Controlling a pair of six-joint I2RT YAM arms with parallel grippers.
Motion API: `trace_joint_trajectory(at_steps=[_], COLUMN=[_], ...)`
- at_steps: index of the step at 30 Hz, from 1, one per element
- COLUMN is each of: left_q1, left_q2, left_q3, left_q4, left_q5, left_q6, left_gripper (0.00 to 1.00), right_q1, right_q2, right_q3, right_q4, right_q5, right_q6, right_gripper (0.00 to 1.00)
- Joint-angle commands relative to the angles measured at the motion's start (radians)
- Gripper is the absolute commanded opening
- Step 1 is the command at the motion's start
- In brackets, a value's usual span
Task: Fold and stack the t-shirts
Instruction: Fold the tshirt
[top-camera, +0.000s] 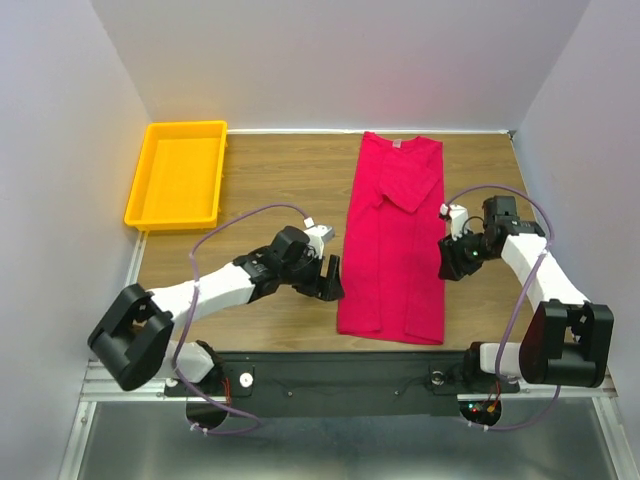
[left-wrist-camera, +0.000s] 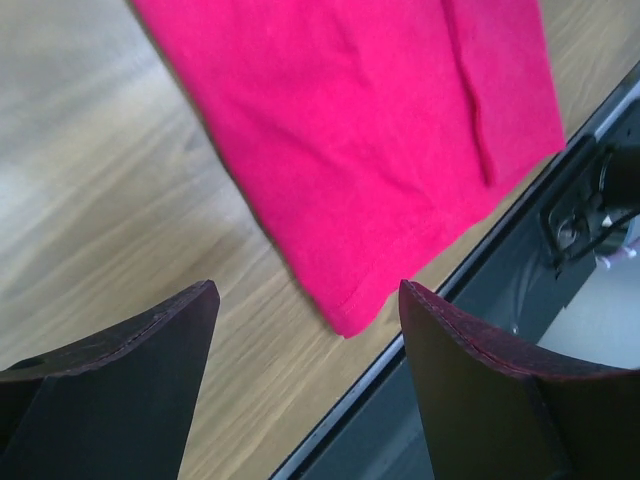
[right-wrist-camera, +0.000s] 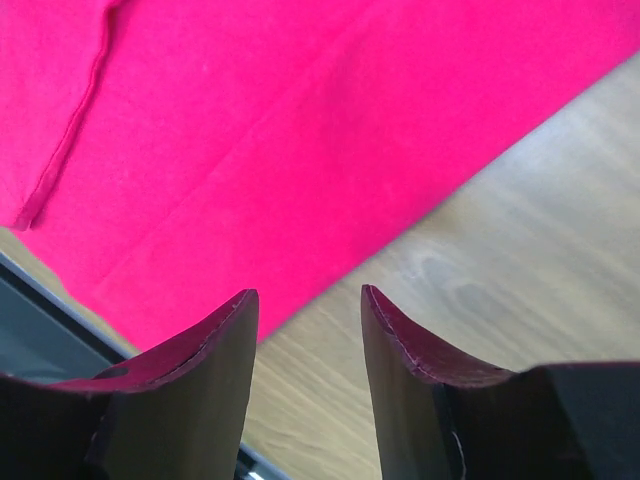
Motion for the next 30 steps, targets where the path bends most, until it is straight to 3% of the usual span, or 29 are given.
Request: trace_joint_trajectory(at_steps=[1, 8, 12, 13, 16, 21, 24, 30], left_q1=[0.002, 0.002, 0.002, 0.002, 0.002, 0.002, 0.002, 0.002], left_q2=[0.054, 0.113, 0.091, 0.081, 0.070, 0.033, 0.001, -0.008], left_q3=[-0.002, 0.022, 0.015, 0.013, 0.016, 0.015, 0.001, -0.001], left_q4=[0.037, 0.003, -0.035, -0.040, -0.058, -0.055, -0.052, -0.048], left_q5=[0.122, 0.136, 0.143, 0.134, 0.114, 0.079, 0.058, 0.059], left_q6=[-0.034, 0.031, 0.057, 0.063, 0.064, 0.067, 0.069, 0.067], left_gripper=[0.83, 0.81, 0.81, 0.81, 0.81, 0.82, 0.82, 0.82], right_q1=[-0.002, 0.001, 0.000, 0.001, 0.000, 0.000, 0.001, 0.000], right_q2=[-0.031, -0.028, -0.063, -0.083, -0.135, -0.206, -0.217, -0.237], right_q3=[-0.030, -0.038, -0.070, -0.079, -0.142, -0.173, -0.202, -0.281], right_q4=[0.057, 0.010, -0.168, -0.238, -0.272, -0.266, -0.405, -0.456], right_q5=[-0.016, -0.024, -0.099, -0.099, -0.058, -0.059, -0.033, 0.018], right_q6=[0.079, -0.087, -0.464, -0.653, -0.936, -1.263, -1.649, -1.928], right_gripper=[0.52, 0.59, 0.61, 0.61, 0.66, 0.71, 0.73, 0.71])
